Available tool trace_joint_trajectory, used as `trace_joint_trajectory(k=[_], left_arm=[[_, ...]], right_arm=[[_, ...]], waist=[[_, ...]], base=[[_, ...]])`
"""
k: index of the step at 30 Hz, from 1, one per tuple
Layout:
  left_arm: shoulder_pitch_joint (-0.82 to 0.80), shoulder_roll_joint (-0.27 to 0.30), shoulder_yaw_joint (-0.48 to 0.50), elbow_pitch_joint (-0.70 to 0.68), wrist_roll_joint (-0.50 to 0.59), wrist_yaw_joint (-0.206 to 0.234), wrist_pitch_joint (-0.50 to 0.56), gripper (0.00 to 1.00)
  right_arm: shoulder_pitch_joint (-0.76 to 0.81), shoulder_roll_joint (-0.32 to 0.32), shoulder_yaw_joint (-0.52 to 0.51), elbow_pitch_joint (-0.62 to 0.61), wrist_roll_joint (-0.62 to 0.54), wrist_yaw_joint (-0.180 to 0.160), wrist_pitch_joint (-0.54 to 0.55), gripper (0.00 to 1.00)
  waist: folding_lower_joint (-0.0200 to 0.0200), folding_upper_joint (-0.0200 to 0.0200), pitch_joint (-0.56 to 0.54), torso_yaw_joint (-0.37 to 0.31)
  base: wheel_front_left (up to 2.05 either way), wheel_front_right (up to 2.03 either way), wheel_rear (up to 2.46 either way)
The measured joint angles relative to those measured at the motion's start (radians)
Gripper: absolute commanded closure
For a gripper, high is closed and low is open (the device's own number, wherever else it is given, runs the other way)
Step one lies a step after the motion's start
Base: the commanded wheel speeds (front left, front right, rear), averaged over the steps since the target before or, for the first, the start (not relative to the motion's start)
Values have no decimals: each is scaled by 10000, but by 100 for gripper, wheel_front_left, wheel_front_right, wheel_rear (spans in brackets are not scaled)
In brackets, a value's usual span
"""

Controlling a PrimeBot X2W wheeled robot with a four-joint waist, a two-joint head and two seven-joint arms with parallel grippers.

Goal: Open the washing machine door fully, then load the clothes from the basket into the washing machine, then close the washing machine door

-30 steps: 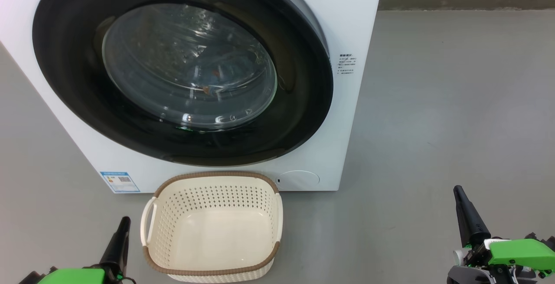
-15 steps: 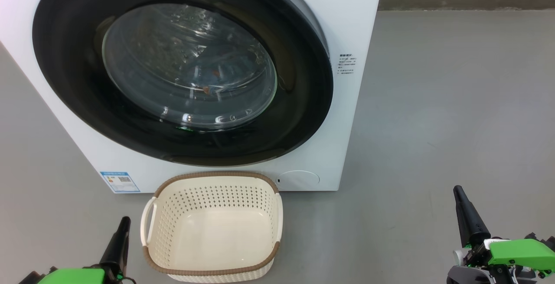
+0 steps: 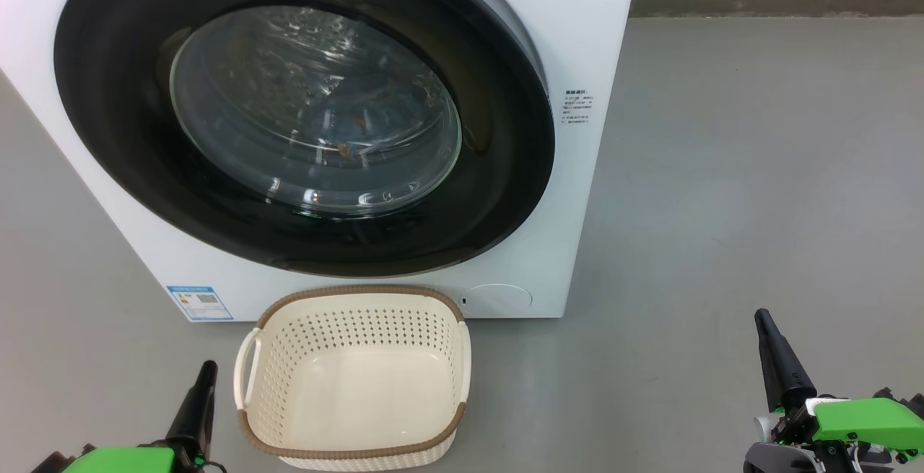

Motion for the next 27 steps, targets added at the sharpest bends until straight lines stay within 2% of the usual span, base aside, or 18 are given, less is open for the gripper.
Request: trace_joint_trajectory(k=[27], left_arm=[[0,0,0,0,0,0,0,100]], right_arm=[[0,6,-4,0,0,0,0,100]], waist=[[0,0,0,0]], base=[[0,0,0]])
